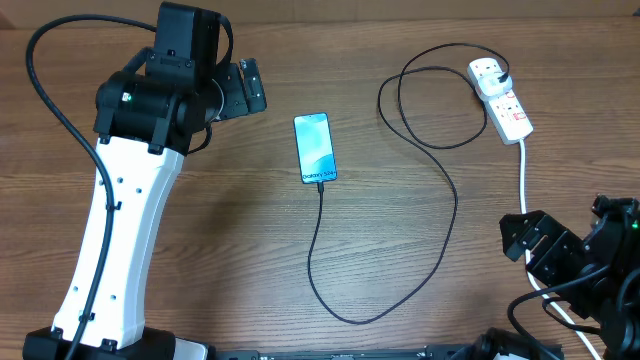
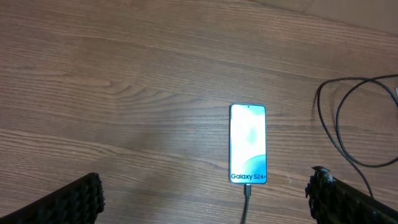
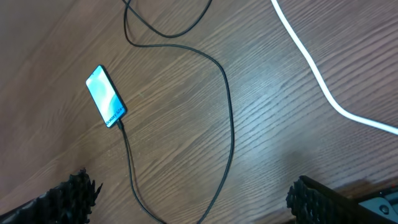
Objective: Plug charger to phone and switch on socket
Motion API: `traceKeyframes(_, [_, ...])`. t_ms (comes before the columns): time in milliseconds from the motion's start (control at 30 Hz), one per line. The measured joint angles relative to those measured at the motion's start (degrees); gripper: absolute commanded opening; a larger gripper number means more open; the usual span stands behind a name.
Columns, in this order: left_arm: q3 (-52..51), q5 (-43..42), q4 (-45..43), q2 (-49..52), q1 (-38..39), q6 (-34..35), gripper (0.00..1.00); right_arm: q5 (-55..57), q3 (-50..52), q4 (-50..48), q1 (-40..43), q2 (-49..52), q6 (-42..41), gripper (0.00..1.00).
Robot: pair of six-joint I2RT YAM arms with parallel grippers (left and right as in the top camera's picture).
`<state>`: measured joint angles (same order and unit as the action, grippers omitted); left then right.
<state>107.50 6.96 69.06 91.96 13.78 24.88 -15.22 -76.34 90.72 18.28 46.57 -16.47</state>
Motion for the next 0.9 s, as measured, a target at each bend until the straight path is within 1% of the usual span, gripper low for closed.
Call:
traceKeyframes(633, [0.0, 0.0, 0.0, 0.0, 0.0, 0.0, 1.0, 0.2, 0.0, 0.1, 0.0, 0.0, 0.0, 1.0])
traceKeyframes(767, [0.0, 0.0, 0.0, 0.0, 0.0, 0.0, 1.0, 0.5, 0.0, -0.1, -0.2, 0.0, 1.8, 1.0])
traceKeyframes(900, [0.0, 0.0, 0.0, 0.0, 0.0, 0.0, 1.0, 0.7, 0.0, -2.2, -2.0, 0.0, 4.7, 1.0])
